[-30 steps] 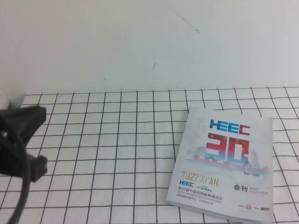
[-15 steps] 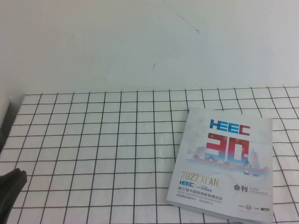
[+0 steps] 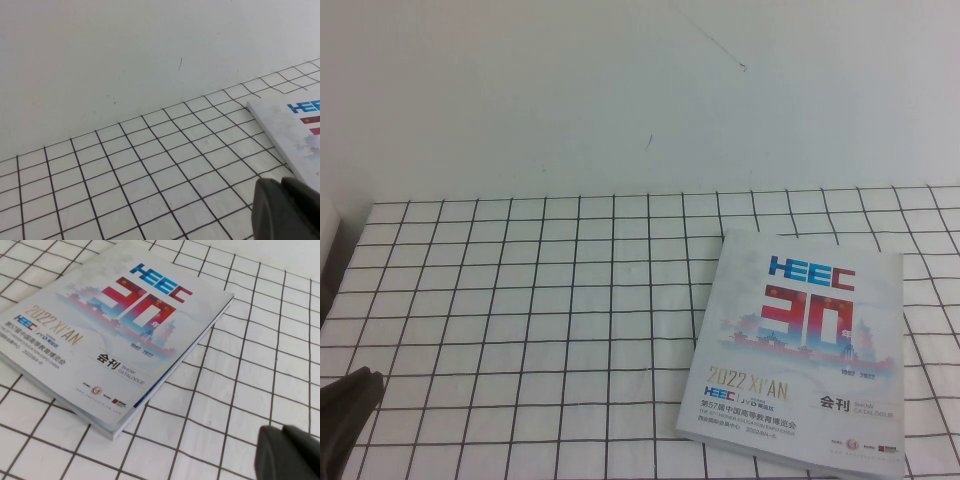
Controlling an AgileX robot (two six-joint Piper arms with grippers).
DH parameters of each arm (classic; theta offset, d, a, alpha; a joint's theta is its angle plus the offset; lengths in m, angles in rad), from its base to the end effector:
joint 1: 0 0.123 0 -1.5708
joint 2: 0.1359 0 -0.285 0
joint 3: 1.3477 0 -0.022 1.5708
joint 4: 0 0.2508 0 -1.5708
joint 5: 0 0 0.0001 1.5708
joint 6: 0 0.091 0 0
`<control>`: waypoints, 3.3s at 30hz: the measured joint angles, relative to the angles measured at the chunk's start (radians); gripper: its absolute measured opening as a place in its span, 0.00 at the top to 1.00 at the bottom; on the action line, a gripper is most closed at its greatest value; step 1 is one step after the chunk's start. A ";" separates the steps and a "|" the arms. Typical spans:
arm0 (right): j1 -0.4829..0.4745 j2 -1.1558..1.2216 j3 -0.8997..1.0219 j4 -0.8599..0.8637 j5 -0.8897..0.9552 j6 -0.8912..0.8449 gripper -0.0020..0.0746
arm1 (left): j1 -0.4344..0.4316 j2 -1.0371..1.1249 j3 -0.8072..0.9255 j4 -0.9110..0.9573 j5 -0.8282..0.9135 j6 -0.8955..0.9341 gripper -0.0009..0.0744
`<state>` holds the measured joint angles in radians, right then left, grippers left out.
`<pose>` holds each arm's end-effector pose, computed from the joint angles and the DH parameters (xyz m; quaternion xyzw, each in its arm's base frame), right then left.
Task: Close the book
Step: 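Close the open booklet and leave it lying on the table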
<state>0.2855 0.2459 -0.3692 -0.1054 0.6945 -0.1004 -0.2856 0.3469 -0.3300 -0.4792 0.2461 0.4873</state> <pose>0.0561 0.0101 0.2610 -0.1808 0.8356 -0.0019 0.5187 0.0793 -0.0340 0.2814 0.1516 0.7421 -0.1284 0.6401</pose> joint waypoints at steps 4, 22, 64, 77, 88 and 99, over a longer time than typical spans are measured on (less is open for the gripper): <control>0.000 0.000 0.000 0.000 0.002 0.000 0.98 | 0.000 0.000 0.001 0.000 0.000 0.000 0.99; 0.000 0.000 0.000 0.000 0.002 0.000 0.98 | 0.128 -0.180 0.285 0.136 -0.096 -0.032 0.99; 0.000 0.000 0.000 0.000 0.006 0.000 0.98 | 0.180 -0.359 0.349 0.370 0.072 -0.504 0.99; -0.127 -0.135 0.169 -0.098 -0.276 0.058 0.98 | 0.180 -0.359 0.349 0.370 0.072 -0.504 0.99; -0.308 -0.256 0.397 0.020 -0.419 0.033 0.98 | 0.180 -0.359 0.348 0.376 0.076 -0.503 0.99; -0.306 -0.256 0.391 0.034 -0.351 0.064 0.98 | 0.180 -0.359 0.348 0.378 0.078 -0.503 0.99</control>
